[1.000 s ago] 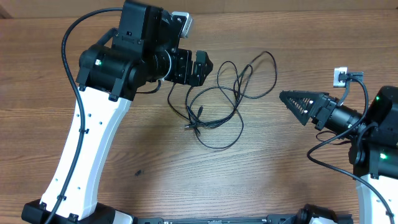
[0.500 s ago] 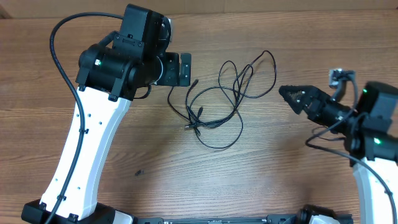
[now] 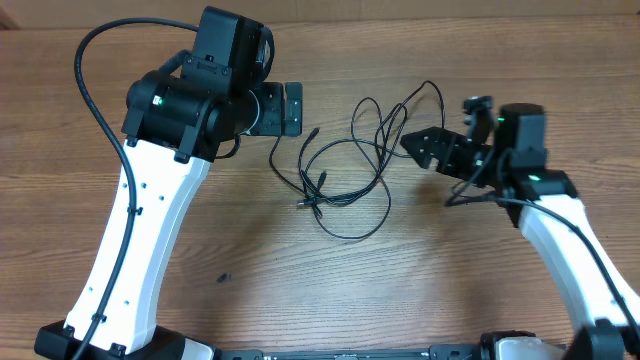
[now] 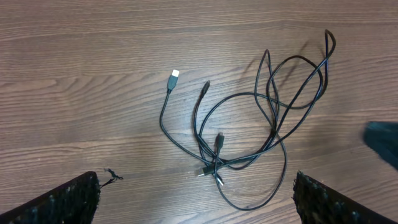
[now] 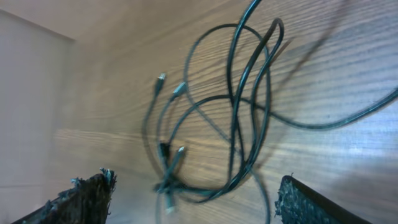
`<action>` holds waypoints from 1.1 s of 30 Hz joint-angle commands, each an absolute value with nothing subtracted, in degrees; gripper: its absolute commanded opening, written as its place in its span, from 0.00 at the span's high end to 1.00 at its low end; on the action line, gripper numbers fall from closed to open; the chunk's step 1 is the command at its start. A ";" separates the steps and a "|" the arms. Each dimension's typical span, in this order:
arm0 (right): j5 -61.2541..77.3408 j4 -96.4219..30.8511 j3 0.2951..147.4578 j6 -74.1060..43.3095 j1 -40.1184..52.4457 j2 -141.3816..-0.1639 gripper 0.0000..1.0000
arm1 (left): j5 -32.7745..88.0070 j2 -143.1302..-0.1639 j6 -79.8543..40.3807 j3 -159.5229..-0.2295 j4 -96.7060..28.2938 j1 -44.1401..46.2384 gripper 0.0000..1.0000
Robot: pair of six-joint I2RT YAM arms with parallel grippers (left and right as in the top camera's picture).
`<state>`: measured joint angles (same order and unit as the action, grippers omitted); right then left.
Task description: Untangle cables
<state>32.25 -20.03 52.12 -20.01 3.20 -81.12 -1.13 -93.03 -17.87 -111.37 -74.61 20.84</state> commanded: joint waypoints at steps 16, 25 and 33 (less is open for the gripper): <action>24.23 -9.17 52.84 -22.72 7.97 -95.26 0.19 | -1.93 -93.45 -18.44 -112.14 -74.59 20.64 0.00; 22.94 -5.17 52.84 -23.00 9.41 -100.68 0.84 | -1.93 -93.45 -18.44 -112.14 -74.59 20.64 0.00; 22.98 -6.28 52.93 -22.96 9.37 -100.51 0.96 | -1.93 -93.45 -18.44 -112.14 -74.59 20.64 0.00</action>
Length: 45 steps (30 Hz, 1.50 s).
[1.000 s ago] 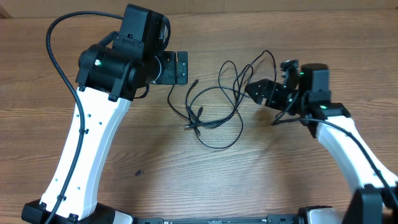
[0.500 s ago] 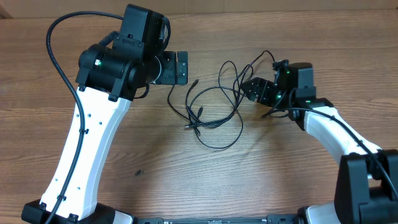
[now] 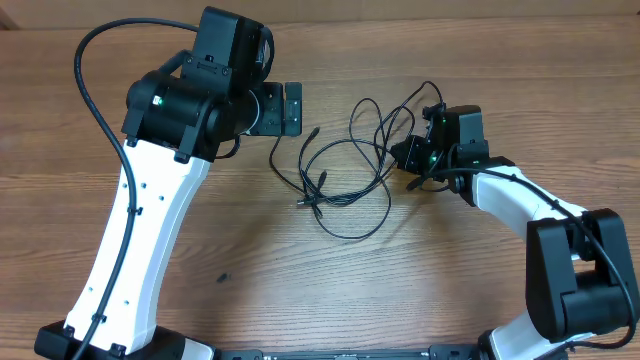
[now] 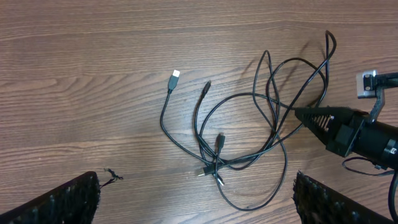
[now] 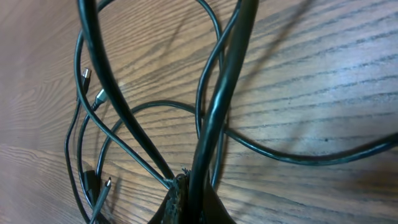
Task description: Untangle cables
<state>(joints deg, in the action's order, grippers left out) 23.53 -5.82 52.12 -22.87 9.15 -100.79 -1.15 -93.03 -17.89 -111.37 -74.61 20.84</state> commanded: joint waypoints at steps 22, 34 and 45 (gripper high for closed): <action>7.55 -36.80 77.47 -17.54 7.18 -60.88 0.96 | -1.93 -93.45 -18.44 -112.14 -74.59 20.62 0.00; 7.84 -36.73 84.20 -18.22 7.18 -52.07 0.96 | -1.91 -93.45 -18.44 -112.14 -74.59 20.64 0.00; 7.46 -37.08 84.31 -18.02 7.09 -52.07 0.96 | -1.91 -93.45 -18.44 -112.14 -74.59 20.64 0.01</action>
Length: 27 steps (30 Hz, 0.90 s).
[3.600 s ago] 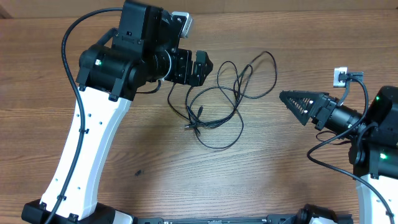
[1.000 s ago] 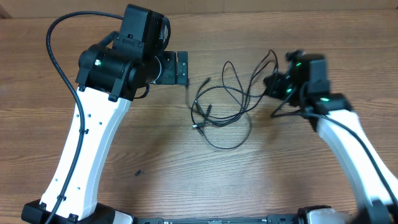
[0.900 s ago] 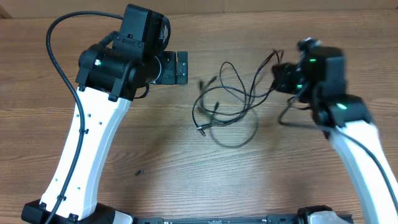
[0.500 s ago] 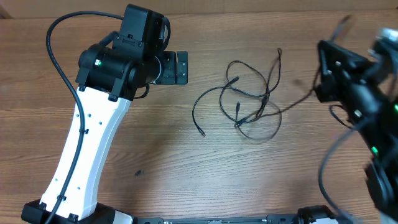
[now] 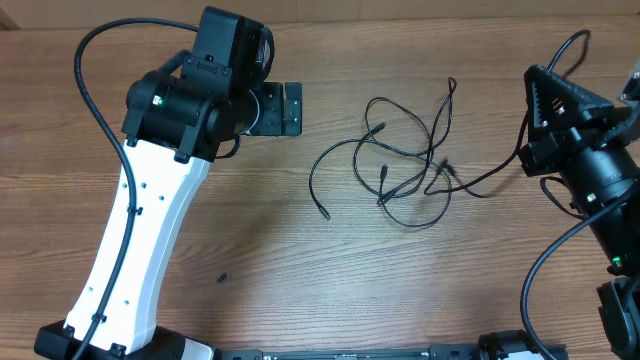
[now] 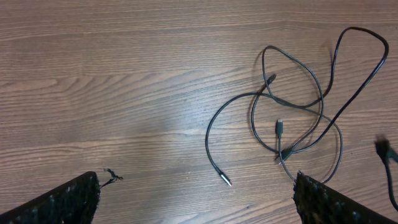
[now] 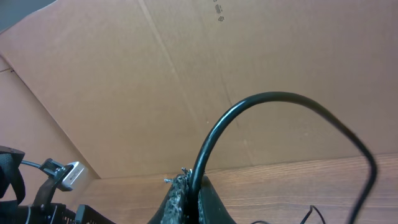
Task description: Untangle cables
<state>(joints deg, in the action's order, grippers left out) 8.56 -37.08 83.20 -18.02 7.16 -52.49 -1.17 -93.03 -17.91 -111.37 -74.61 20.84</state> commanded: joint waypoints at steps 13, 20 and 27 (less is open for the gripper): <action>-7.07 -45.21 84.29 -17.56 6.92 -52.10 0.96 | -1.91 -93.45 -18.44 -112.14 -74.59 20.64 0.00; -7.90 -47.00 84.29 -17.76 5.78 -52.47 0.96 | -1.91 -93.45 -18.44 -112.14 -74.59 20.64 0.00; -0.89 -47.24 84.29 -20.05 5.76 -52.60 0.96 | -1.91 -93.45 -18.44 -112.14 -74.59 20.64 0.00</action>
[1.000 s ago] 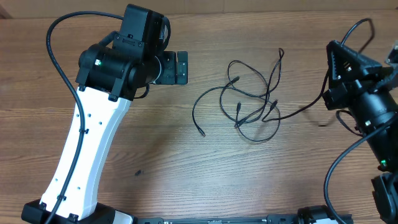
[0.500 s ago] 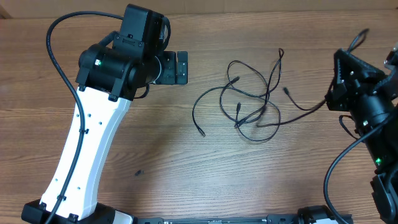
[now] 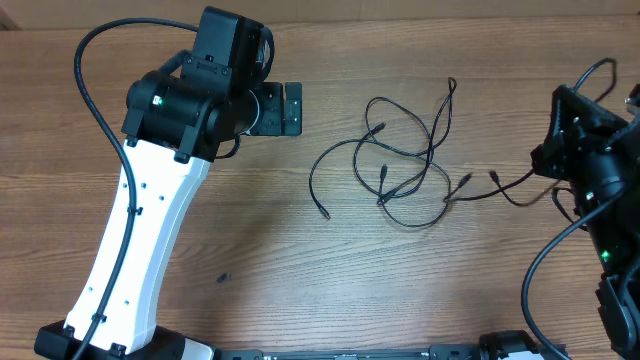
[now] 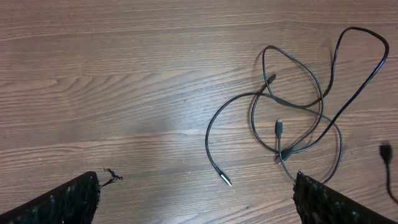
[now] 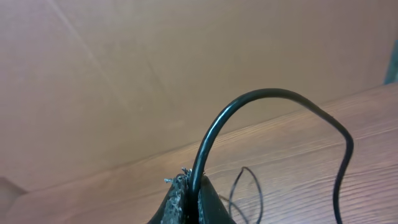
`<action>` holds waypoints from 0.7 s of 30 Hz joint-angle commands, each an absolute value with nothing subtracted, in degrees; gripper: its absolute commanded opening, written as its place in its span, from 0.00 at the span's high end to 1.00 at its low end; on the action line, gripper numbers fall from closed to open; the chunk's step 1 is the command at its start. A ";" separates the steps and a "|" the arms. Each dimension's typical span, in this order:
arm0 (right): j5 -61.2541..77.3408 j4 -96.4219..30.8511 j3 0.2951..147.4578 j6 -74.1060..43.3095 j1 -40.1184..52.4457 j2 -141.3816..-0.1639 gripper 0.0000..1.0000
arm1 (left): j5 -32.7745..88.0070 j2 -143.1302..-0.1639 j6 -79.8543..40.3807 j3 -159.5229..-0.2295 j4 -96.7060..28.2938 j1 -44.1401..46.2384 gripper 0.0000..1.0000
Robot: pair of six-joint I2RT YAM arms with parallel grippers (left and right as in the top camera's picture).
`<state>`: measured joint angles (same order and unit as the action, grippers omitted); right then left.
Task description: Untangle cables
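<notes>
Thin black cables lie in a loose tangle (image 3: 400,165) mid-table, also seen in the left wrist view (image 4: 298,118). My right gripper (image 5: 189,186) is shut on one black cable (image 5: 249,99) that arches above its fingers. In the overhead view this gripper (image 3: 565,105) is raised at the far right. The held cable (image 3: 520,192) trails down to the table, and its plug end lies just right of the tangle. My left gripper (image 4: 196,186) is open with nothing between its fingers, and hovers left of the tangle (image 3: 292,108).
The wooden table (image 3: 250,260) carries a small dark speck (image 3: 224,277) near the front left. A brown cardboard wall (image 5: 124,74) stands behind the table. The left arm's white link (image 3: 140,230) spans the left side.
My right gripper has shifted further right with the cable in it. The cable's plug end now lies apart from the tangle, to its right. The left arm has not moved.
My right gripper first stood open beside the tangle's right side. Then it was shut on a strand there. Later it was raised at the far right with the cable, and the pile had shifted right and loosened. Now the held cable's end is out of the pile.
</notes>
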<state>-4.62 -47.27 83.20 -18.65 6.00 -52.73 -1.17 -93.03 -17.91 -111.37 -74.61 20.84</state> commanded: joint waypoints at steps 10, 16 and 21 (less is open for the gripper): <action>-0.95 -48.16 83.53 -24.18 5.19 -57.65 0.96 | -1.91 -93.45 -18.44 -112.14 -74.59 20.64 0.01; -0.43 -48.12 83.53 -25.98 -3.07 -62.87 0.96 | -1.91 -93.45 -18.44 -112.14 -74.59 20.64 0.00; 0.16 -48.40 82.70 -25.93 -14.61 -69.47 0.96 | -1.91 -93.45 -18.44 -112.14 -74.59 20.64 0.00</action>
